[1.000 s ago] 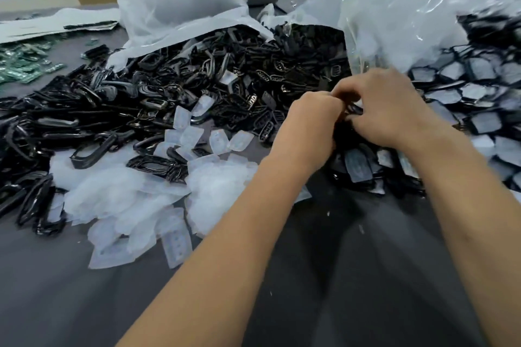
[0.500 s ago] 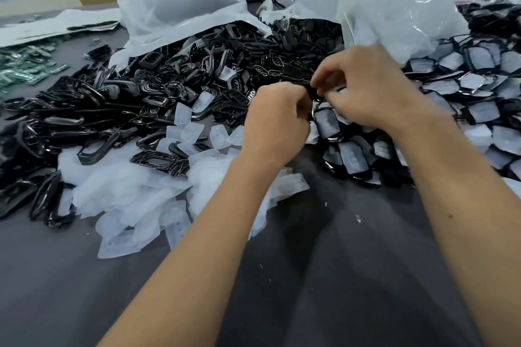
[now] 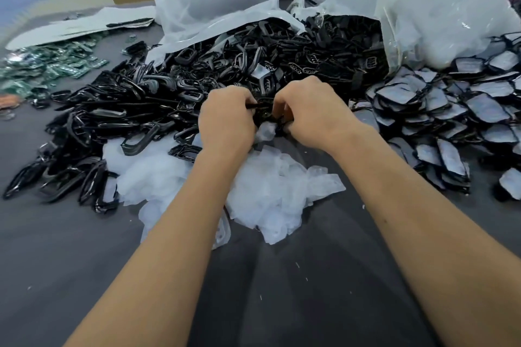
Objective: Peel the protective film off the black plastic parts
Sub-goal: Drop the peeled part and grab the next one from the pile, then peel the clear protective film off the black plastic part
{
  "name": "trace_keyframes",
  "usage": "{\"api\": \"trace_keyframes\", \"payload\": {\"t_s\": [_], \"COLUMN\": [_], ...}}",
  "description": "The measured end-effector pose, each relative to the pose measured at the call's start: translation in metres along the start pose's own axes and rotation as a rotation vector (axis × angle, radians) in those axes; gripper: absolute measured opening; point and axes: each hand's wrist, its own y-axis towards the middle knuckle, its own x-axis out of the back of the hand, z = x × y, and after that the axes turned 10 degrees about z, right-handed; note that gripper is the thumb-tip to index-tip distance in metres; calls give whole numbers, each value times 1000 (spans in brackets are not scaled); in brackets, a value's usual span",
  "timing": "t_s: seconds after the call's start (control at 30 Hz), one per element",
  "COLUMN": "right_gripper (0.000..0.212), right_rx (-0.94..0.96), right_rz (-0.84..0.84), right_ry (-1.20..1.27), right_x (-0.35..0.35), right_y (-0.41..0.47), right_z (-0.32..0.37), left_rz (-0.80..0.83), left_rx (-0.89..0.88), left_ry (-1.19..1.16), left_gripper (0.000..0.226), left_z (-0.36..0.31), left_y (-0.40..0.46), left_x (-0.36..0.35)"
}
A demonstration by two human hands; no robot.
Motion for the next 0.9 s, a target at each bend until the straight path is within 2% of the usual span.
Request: {"api": "trace_keyframes", "payload": {"t_s": [0.1, 0.2, 0.3, 0.47, 0.53, 0.6, 0.7, 0.8, 0.9], "right_gripper": [22, 15, 9, 5, 8, 8, 15, 29, 22], "right_rx": [-19, -12, 42, 99, 114, 105, 82, 89, 121], "right_rz": [-19, -162, -154, 52, 72, 78, 87, 70, 52], "right_ry": [31, 207, 646, 1337, 1513, 1612, 1656, 1653, 1629], "right_x": [0, 2, -4, -27, -34, -41, -47, -49, -50], "right_y": [4, 7, 9, 14, 15, 18, 18, 18, 18], "right_z": [-5, -3, 17, 45, 47, 48, 45, 43, 42], "left_rz": [-90, -95, -70, -24, 13, 21, -40, -64, -72], "left_rx": [28, 164, 270, 270, 237, 241, 236, 222, 227], "left_ry": [-106, -508, -803, -960, -1045, -1166, -1161, -1148, -1136], "left_gripper": [9, 6, 12, 8, 20, 27, 5, 18, 20], "left_z": [11, 23, 33, 51, 55, 59, 61, 62, 61], "left_y": [-3, -11, -24, -38, -38, -36, -34, -33, -31], "left_x": [12, 25, 36, 44, 46, 46, 40, 37, 36]}}
